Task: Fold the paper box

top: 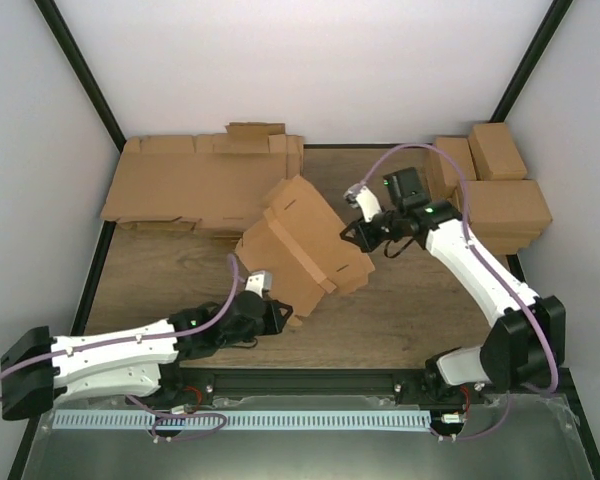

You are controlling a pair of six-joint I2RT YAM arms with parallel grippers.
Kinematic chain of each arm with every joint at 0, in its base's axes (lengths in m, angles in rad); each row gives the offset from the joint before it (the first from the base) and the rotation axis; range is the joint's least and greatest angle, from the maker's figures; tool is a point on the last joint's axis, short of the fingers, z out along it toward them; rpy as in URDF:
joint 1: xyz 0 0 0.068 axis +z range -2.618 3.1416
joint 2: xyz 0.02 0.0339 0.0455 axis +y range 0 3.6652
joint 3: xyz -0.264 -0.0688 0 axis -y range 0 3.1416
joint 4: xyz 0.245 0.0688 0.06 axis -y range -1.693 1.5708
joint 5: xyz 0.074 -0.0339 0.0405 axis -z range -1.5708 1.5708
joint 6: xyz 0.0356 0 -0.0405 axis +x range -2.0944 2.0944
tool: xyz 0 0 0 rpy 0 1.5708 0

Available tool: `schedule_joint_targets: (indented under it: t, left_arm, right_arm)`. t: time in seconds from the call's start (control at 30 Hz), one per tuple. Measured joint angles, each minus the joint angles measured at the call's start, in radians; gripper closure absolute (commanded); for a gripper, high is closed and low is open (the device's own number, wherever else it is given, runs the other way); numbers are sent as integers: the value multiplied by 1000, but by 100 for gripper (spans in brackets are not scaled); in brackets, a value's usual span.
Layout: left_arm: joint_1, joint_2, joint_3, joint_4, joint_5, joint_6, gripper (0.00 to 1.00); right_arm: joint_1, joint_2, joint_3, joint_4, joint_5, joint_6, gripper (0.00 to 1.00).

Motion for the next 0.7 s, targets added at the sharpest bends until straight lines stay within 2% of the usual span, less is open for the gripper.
schedule_joint_targets:
  t: [0.17, 0.27, 0.3, 0.33, 0.37, 0.4, 0.43, 0.53, 0.63, 0.7]
  left_arm:
    - [-77, 99, 6, 26, -41, -67, 93]
    - [-118, 160, 31, 32, -50, -102, 87]
    - [-131, 176, 39, 35, -51, -108, 81]
    - [-150, 195, 52, 39, -50, -119, 67]
    - [-168, 212, 64, 44, -49, -127, 57]
    - [-182, 225, 74, 46, -47, -124, 38]
    - [-200, 241, 89, 44, -45, -126, 31]
    - [-249, 277, 168, -11, -53, -113, 19]
    - [-274, 292, 305, -137, -77, -95, 1]
    - [-266, 265, 369, -196, -86, -70, 0]
  right_arm:
    - [133, 92, 73, -50, 163, -136, 99]
    - [176, 142, 84, -72, 267, -200, 99]
    - [183, 158, 87, -81, 303, -222, 99]
    - [186, 170, 94, -90, 334, -242, 99]
    - [188, 179, 101, -96, 362, -262, 99]
    - [188, 185, 113, -101, 391, -285, 98]
    - [189, 185, 124, -103, 411, -305, 97]
    - [199, 185, 177, -101, 461, -379, 95]
    - [233, 185, 203, -83, 492, -443, 95]
    - [253, 186, 204, -82, 506, -471, 96]
